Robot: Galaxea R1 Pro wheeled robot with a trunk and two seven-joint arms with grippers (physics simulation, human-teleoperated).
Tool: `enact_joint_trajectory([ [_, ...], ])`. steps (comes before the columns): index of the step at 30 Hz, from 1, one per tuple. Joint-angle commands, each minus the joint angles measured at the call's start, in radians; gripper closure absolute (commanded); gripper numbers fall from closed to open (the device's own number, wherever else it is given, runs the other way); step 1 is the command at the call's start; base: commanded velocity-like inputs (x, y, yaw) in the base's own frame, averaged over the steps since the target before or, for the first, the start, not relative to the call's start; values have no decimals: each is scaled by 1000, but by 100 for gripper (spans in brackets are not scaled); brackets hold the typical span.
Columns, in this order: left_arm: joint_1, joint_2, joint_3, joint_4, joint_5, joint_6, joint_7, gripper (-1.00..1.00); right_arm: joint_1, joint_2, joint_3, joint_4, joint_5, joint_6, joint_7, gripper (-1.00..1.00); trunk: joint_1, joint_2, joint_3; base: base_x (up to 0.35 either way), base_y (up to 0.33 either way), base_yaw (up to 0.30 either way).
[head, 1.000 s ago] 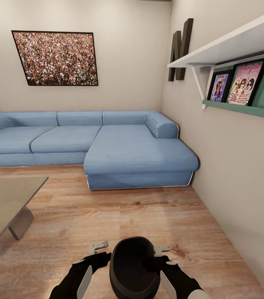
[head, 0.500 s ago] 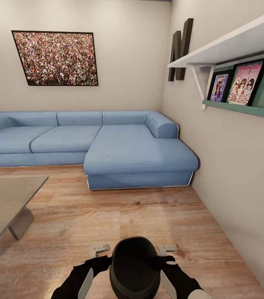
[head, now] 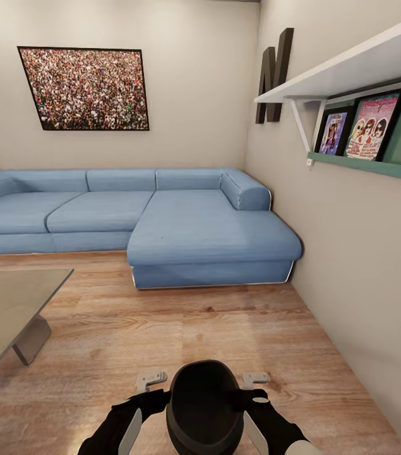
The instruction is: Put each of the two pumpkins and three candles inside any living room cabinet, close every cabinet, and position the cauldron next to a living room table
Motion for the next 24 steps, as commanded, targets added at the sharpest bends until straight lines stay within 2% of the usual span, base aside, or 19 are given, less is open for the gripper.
enact_joint_trajectory([
  [1,0,-1,6,-2,0,6,-2,-100,0,0,6,-2,-4,7,-8,-100,0,0,-1,0,0,0],
  [5,0,-1,6,-2,0,6,-2,-100,0,0,7,-2,-4,7,-8,-100,0,0,-1,0,0,0],
  [15,0,-1,6,-2,1,6,-2,-100,0,0,8,-2,-4,7,-8,-100,4,-3,-40,0,0,0],
  [24,0,-1,7,-2,1,6,-2,-100,0,0,9,-2,-4,7,-8,-100,4,-3,-40,0,0,0],
])
